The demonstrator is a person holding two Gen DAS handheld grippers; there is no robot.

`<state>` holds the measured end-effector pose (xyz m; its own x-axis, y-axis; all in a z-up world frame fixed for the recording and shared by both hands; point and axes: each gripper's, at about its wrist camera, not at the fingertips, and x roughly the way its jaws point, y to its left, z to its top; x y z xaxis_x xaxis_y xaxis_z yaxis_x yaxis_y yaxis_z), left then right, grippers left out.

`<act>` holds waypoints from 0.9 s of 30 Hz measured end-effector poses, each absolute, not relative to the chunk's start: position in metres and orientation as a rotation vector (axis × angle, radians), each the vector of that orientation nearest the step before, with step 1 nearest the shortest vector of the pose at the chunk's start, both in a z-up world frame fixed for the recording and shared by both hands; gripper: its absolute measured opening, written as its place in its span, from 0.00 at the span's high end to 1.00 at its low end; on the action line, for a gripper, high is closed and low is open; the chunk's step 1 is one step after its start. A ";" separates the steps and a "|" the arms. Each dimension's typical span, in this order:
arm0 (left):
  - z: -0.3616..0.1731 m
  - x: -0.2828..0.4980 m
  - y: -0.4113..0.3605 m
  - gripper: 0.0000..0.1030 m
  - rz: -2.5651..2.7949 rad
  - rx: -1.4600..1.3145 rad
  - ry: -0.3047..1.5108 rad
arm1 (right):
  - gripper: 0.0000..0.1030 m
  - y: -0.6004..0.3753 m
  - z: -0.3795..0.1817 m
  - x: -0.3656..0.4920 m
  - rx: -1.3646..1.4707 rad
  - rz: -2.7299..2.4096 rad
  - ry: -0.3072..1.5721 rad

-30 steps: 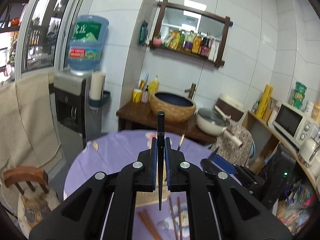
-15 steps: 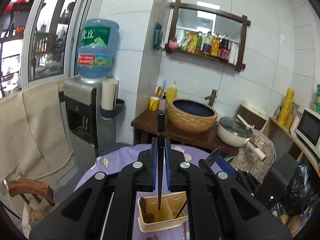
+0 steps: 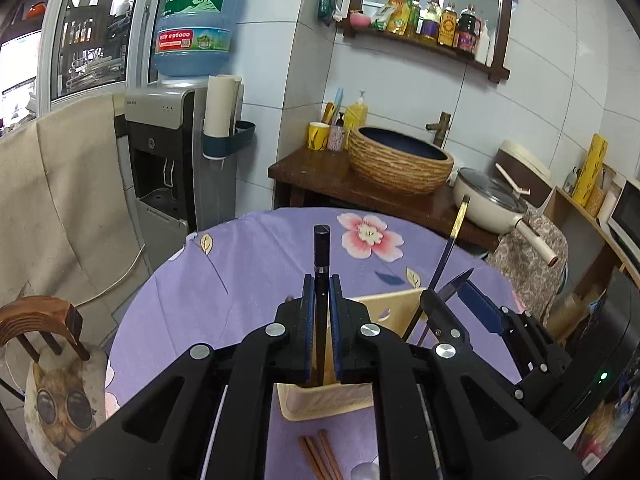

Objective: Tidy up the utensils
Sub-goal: 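Lower the chopstick into the holder with the left tool while the right tool inserts the spoon, then open both, then move both tools back toward the remaining chopsticks on the table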

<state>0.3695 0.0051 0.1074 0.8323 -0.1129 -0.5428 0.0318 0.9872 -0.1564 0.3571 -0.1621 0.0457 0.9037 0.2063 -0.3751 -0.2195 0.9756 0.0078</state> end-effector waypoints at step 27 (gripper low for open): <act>0.010 0.272 0.025 0.38 -0.012 -0.141 0.745 | 0.44 -0.218 -0.018 0.261 -0.018 0.206 0.681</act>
<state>0.2719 0.0251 0.0100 0.7354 -0.0607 -0.6749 -0.0391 0.9905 -0.1317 0.2608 -0.2184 -0.0183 0.7577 0.1829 -0.6265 -0.1948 0.9795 0.0504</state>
